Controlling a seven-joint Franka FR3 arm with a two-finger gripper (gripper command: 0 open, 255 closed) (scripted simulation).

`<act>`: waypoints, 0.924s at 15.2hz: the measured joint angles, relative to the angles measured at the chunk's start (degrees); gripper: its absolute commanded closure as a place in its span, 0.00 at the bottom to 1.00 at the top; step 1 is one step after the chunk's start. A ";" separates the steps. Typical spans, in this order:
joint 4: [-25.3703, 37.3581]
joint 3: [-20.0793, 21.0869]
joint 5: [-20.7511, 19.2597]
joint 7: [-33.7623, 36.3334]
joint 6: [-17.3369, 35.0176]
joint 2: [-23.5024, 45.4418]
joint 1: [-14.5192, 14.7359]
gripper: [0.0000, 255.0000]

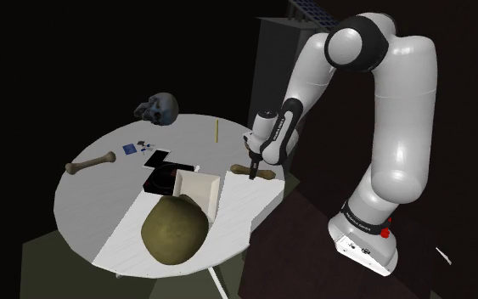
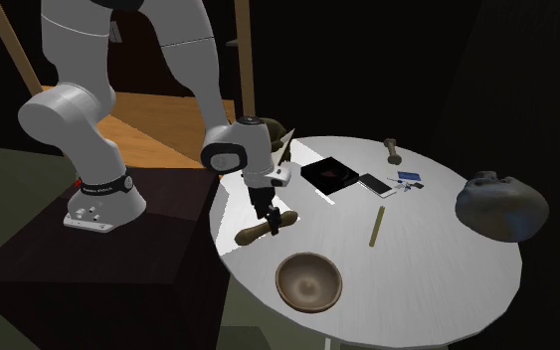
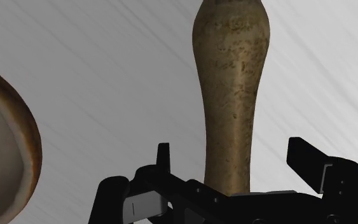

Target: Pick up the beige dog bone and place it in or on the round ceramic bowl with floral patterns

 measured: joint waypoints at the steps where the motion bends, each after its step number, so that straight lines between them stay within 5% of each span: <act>1: 0.29 -0.02 0.00 0.00 0.37 0.65 -0.03 0.00; 7: 0.57 -0.12 0.01 0.13 0.92 1.47 0.14 0.00; 8: 0.58 -0.12 0.01 0.13 0.93 1.48 0.14 1.00; 14: 0.58 -0.11 0.00 0.12 0.93 1.49 0.13 1.00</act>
